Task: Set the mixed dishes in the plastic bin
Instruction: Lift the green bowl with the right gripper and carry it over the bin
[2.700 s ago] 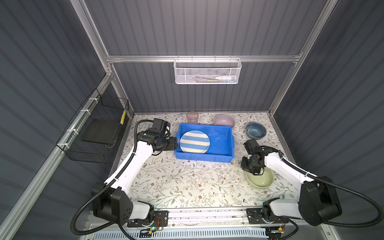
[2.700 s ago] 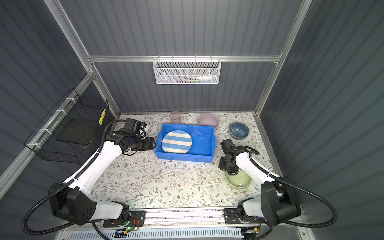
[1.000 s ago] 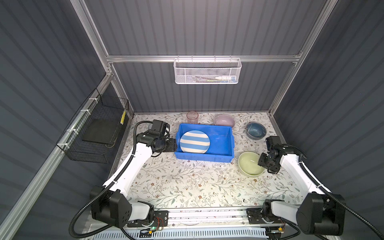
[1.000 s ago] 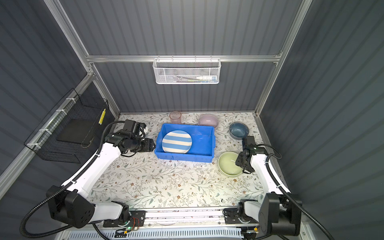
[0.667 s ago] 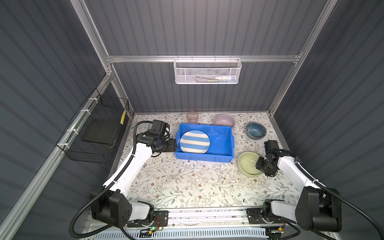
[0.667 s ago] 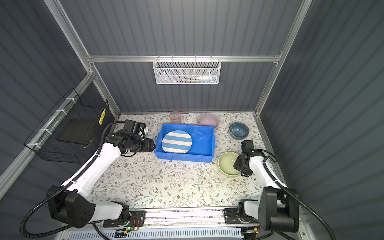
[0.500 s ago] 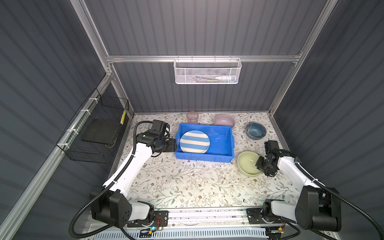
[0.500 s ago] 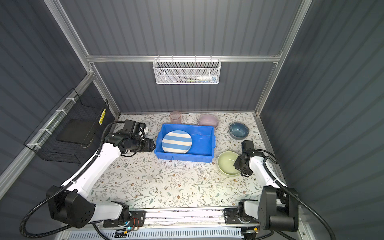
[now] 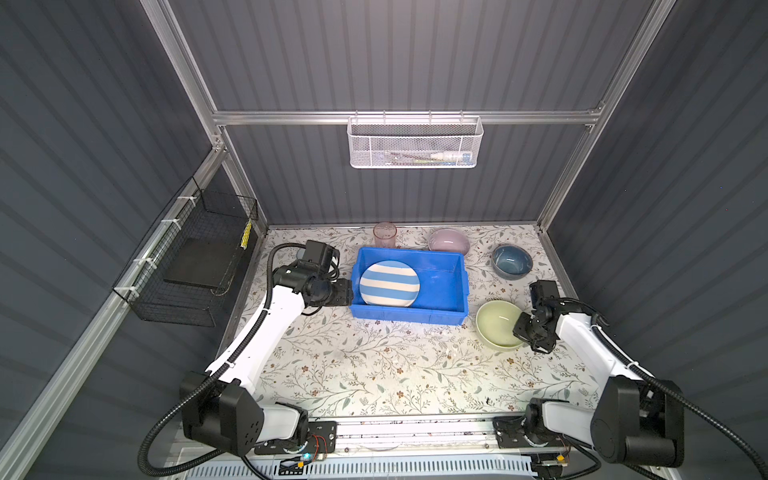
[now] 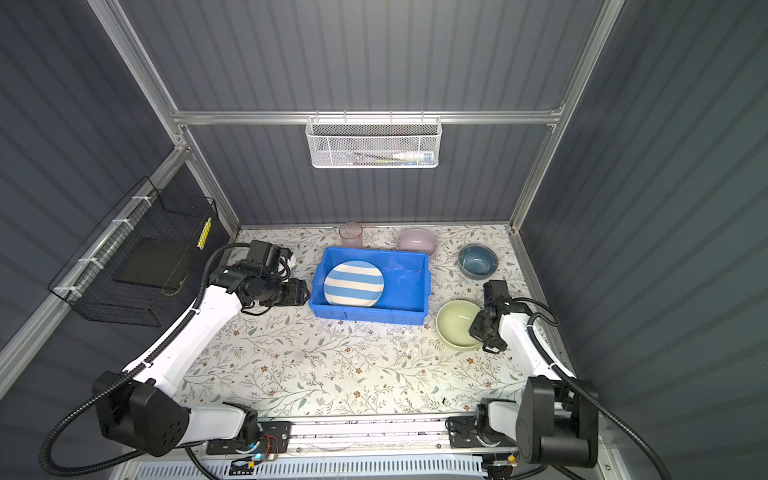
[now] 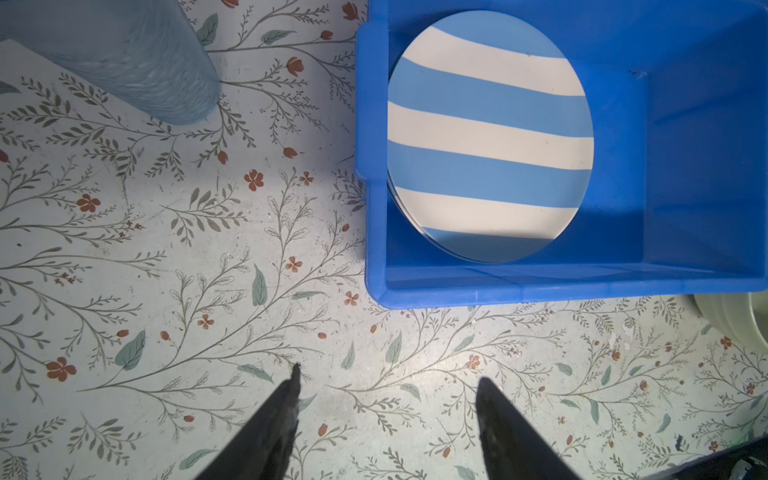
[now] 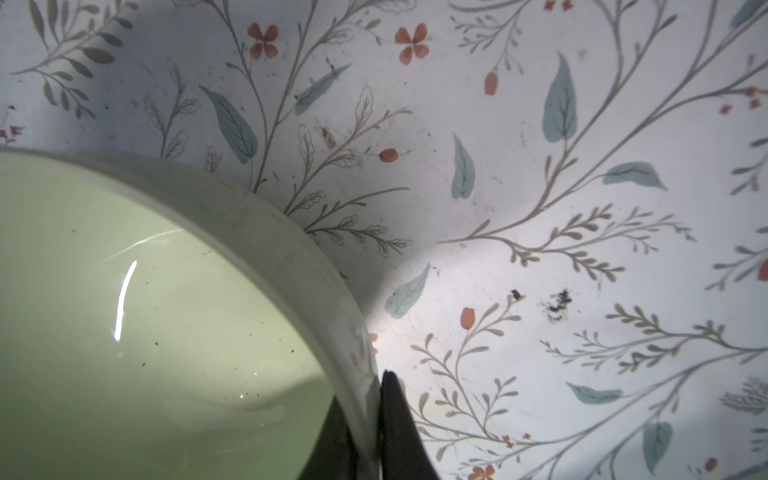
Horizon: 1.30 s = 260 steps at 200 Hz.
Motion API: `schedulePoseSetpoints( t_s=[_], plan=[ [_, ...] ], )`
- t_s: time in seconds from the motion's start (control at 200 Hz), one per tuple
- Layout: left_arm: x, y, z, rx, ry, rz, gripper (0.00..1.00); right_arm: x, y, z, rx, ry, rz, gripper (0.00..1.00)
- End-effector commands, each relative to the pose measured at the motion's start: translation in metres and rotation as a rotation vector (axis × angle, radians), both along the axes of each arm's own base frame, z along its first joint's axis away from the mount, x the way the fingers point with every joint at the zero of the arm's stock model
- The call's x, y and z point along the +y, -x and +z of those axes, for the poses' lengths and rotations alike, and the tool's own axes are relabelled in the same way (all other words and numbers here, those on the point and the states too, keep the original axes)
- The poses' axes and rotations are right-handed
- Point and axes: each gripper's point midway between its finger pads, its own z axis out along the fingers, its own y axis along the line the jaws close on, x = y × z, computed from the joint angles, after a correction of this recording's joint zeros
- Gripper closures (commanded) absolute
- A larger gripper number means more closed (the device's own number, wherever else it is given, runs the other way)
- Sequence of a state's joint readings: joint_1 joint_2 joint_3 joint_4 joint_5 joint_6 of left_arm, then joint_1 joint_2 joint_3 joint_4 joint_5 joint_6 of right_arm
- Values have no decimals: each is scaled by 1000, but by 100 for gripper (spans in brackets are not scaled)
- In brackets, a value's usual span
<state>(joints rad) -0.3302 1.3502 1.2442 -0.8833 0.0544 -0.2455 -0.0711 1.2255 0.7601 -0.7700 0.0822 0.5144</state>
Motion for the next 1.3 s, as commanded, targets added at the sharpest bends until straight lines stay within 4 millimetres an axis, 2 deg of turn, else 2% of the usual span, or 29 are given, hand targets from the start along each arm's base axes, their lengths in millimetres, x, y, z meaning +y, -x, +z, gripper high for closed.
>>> schedulePoseSetpoints(
  t_s=[0.0,0.19,0.37,0.47,0.66,0.87,1.086,1.296],
  plan=[
    [3,6,4,1,-8,-1,31,-5,-23,44,-125,29,3,98],
    [6,4,-1,12,-20,13,31,-12,-39,89,-191,78,27,100],
    [5,-7,-7,32,-36,36,35,4,-59,128,-279,36,85,100],
    [2,-19,-12,39,-37,36,38,20,-73,149,-323,19,142,100],
    [-7,-39,-22,60,-33,11,42,74,-106,177,-362,-21,298,100],
    [-10,-43,-12,42,-22,3,42,150,-149,191,-373,-78,459,100],
    [-5,-37,-6,37,-36,3,42,223,-192,183,-357,-128,564,100],
    [-4,-31,2,23,-24,7,41,276,-219,161,-318,-155,622,100]
  ],
)
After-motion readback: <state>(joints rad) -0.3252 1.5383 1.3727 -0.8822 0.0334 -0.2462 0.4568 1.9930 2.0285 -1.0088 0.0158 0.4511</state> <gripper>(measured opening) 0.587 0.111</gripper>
